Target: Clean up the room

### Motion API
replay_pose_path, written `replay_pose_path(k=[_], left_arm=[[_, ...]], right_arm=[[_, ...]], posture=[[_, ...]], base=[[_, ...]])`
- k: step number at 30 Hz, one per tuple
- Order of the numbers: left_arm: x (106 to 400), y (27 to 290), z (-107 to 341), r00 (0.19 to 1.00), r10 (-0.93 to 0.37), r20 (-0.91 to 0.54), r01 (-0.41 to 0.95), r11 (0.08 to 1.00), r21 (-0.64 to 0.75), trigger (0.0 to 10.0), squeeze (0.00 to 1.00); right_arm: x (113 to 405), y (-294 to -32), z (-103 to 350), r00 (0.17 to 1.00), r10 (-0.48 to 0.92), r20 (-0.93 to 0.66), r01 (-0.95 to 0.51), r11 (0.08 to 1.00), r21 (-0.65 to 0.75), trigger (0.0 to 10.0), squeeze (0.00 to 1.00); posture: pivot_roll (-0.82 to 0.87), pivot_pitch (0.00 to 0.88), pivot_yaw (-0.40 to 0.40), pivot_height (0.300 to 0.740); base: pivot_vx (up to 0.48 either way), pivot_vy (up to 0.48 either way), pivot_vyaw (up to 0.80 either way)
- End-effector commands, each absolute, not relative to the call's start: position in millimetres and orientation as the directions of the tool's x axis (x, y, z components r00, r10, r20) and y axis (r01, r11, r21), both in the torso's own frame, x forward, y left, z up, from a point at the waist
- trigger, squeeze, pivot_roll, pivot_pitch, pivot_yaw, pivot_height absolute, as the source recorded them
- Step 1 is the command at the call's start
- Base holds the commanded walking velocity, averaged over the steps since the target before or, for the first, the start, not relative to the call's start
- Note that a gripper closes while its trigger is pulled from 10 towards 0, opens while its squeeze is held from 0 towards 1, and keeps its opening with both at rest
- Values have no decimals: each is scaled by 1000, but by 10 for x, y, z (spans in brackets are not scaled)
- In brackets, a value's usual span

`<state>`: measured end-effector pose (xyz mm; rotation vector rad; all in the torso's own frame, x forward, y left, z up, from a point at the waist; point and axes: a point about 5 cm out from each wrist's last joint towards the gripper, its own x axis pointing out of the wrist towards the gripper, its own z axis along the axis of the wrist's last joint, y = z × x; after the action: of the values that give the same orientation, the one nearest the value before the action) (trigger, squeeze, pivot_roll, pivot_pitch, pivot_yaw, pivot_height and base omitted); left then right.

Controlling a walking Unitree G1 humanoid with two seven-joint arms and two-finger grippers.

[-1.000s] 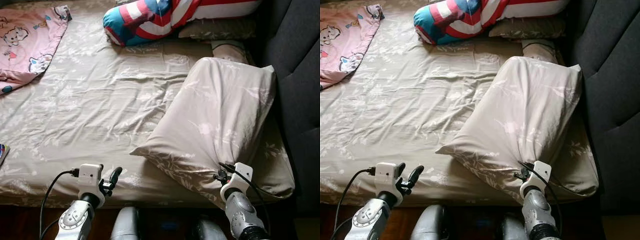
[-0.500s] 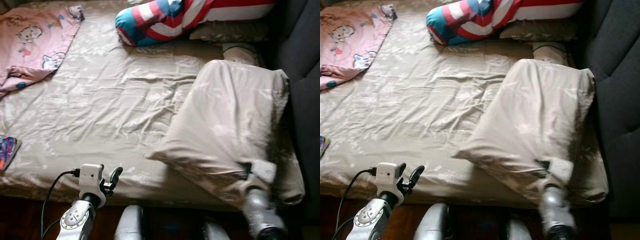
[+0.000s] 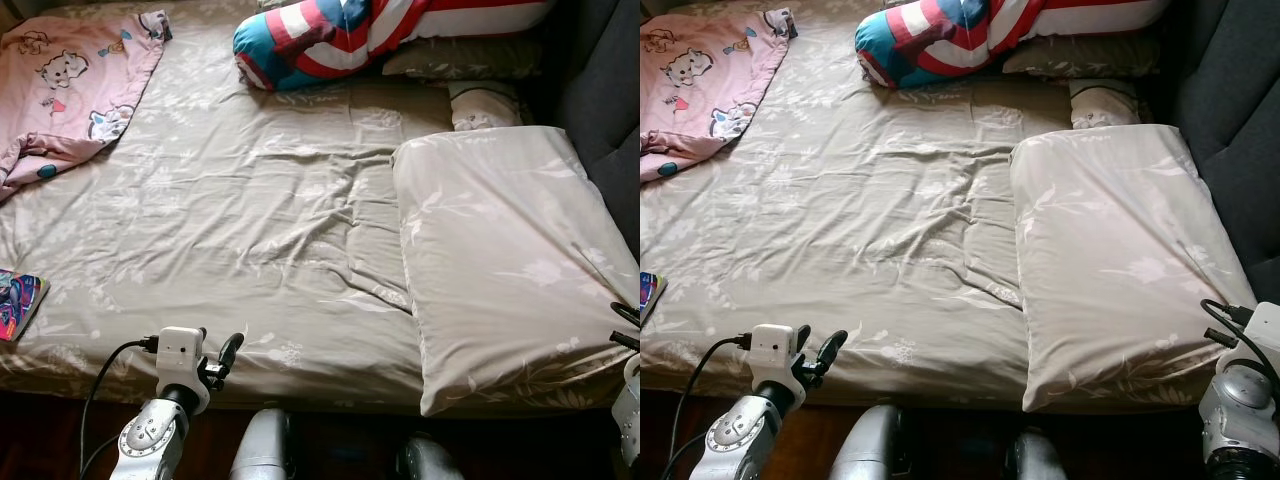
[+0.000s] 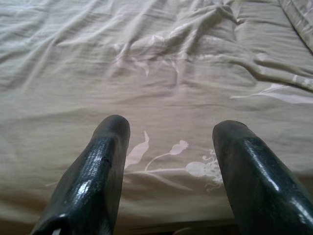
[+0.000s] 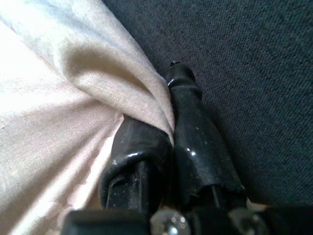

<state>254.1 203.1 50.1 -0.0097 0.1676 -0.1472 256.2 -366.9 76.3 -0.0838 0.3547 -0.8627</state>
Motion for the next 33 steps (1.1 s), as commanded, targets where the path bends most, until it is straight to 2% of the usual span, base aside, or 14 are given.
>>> replay_pose_path(k=[1,9,10,11,16,17,18,20,21,22,25,26,28,33], left_arm=[[2474,2076,411,970,-134,-204,134,991,-18,10000,0],[2472,2075,408,969,-135,-206,135,991,-18,10000,0],[2473,2070,407,969,-134,-207,133,991,-19,10000,0],[2472,2067,403,969,-131,-208,130,991,-21,10000,0],[2470,2072,391,972,-109,-206,101,994,-52,10000,0],[2470,2072,391,972,-109,-206,101,994,-52,10000,0],[2471,2070,384,974,-100,-206,86,994,-72,10000,0],[2474,2063,378,974,-96,-206,80,993,-85,10000,0],[2475,2060,377,974,-95,-205,78,993,-90,10000,0],[2476,2059,374,974,-91,-205,73,993,-96,10000,0],[2481,2072,363,975,-74,-208,52,992,-112,10000,0],[2481,2072,363,975,-74,-208,52,992,-112,10000,0],[2499,2114,367,977,-49,-205,25,993,-116,10000,0],[2529,2120,369,980,-21,-198,-6,991,-133,10000,0]], right_arm=[[2409,-3843,797,524,-809,-266,784,580,-219,10000,0],[2431,-3796,766,538,-794,-283,772,599,-214,10000,0],[2509,-3691,744,593,-757,-275,747,644,-165,10000,1000],[2651,-3515,760,693,-681,-237,680,727,-97,10000,1000],[2833,-3263,895,828,-547,-127,537,837,-105,10000,988],[2833,-3263,895,828,-547,-127,537,837,-105,10000,988],[2892,-3133,933,871,-482,-96,473,875,-98,10000,788],[2949,-2964,934,912,-401,-84,397,916,-63,10000,125],[2964,-2912,931,923,-376,-81,373,926,-50,10000,125],[2979,-2835,908,935,-344,-82,342,939,-38,10000,0],[3006,-2542,795,970,-223,-97,228,973,47,10000,0],[3006,-2542,795,970,-223,-97,228,973,47,10000,0],[2939,-2175,606,987,-67,-146,78,994,76,10000,0],[2788,-2049,417,978,-26,-207,59,986,154,10000,0]], posture=[[-5,269,35,661],[-4,270,35,661],[9,271,31,661],[9,272,31,661],[4,274,28,661],[4,274,28,661],[2,272,28,661],[3,272,26,661],[3,272,26,661],[4,270,25,661],[8,264,24,661],[8,264,24,661],[21,257,28,661],[21,246,15,661]], base=[[0,0,0],[0,0,0],[0,0,0],[0,0,0],[0,0,0],[0,0,0],[0,0,0],[0,0,0],[0,0,0],[0,0,0],[0,0,0],[0,0,0],[0,0,0],[0,0,0]])
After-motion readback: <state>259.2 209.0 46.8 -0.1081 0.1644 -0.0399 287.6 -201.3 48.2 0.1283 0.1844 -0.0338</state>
